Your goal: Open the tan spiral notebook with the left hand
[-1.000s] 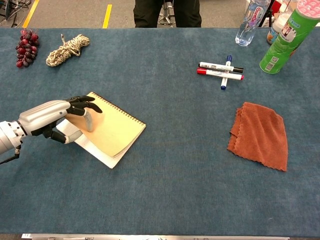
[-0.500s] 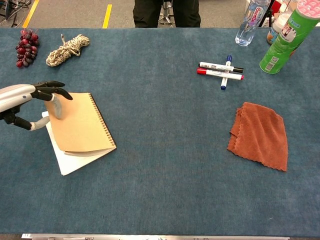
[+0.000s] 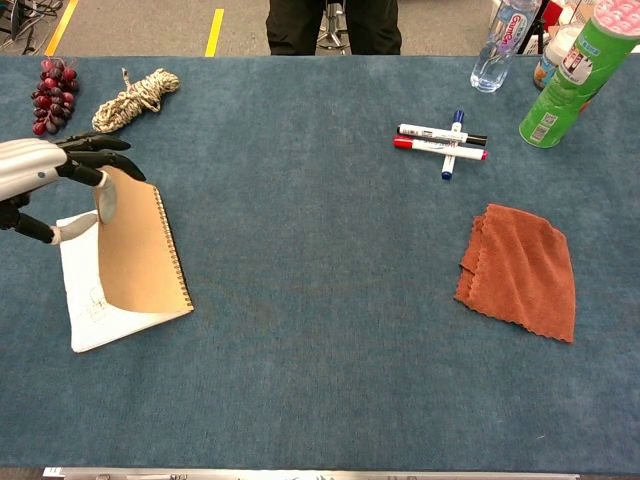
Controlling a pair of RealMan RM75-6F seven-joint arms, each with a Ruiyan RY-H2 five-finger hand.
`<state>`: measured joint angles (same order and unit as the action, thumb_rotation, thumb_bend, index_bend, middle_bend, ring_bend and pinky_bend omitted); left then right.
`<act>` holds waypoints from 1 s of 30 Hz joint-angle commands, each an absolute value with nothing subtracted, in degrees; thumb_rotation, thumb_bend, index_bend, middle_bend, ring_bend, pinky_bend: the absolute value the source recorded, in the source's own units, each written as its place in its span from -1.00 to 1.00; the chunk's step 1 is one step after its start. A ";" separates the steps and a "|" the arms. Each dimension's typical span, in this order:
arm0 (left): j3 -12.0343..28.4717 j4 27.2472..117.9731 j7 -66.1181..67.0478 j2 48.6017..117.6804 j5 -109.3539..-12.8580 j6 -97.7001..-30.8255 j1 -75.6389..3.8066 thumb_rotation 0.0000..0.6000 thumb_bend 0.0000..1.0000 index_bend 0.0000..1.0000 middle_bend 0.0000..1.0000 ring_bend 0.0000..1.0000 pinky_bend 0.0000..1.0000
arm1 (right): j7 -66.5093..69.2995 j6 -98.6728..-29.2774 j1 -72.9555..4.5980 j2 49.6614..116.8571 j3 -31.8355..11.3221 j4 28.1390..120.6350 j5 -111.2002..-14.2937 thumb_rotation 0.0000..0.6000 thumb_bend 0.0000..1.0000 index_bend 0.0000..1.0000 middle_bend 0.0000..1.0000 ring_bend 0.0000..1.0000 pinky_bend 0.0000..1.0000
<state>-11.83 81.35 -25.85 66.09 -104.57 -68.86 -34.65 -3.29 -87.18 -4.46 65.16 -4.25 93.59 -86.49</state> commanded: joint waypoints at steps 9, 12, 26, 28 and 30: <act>-8.43 87.40 -19.76 70.08 -105.42 -60.30 -41.20 1.00 -0.06 0.25 -0.61 -0.99 -1.00 | -0.89 -88.16 -3.34 65.36 -4.17 91.63 -86.12 1.00 -0.59 -0.54 -0.54 -0.63 -0.42; -7.31 88.37 -17.68 71.88 -103.51 -56.97 -42.52 1.00 -0.06 0.21 -0.62 -0.99 -1.00 | -0.19 -88.15 -3.20 65.60 -4.10 90.95 -86.14 1.00 -0.59 -0.54 -0.54 -0.63 -0.42; -2.66 88.49 -6.13 82.27 -88.42 -44.16 -44.73 1.00 -0.06 -0.40 -0.74 -0.99 -1.00 | 3.07 -88.82 -1.92 66.02 -3.93 88.22 -85.62 1.00 -0.59 -0.54 -0.54 -0.63 -0.42; -2.27 88.67 -5.26 82.82 -86.41 -42.98 -44.85 1.00 -0.06 -0.52 -0.78 -0.99 -1.00 | 3.51 -88.90 -1.76 66.05 -3.93 87.88 -85.57 1.00 -0.58 -0.54 -0.54 -0.63 -0.42; -2.04 89.15 -4.41 82.83 -84.66 -41.65 -45.16 1.00 -0.06 -0.67 -0.85 -1.00 -1.00 | 3.96 -89.00 -1.62 66.05 -3.96 87.50 -85.53 1.00 -0.59 -0.54 -0.54 -0.63 -0.42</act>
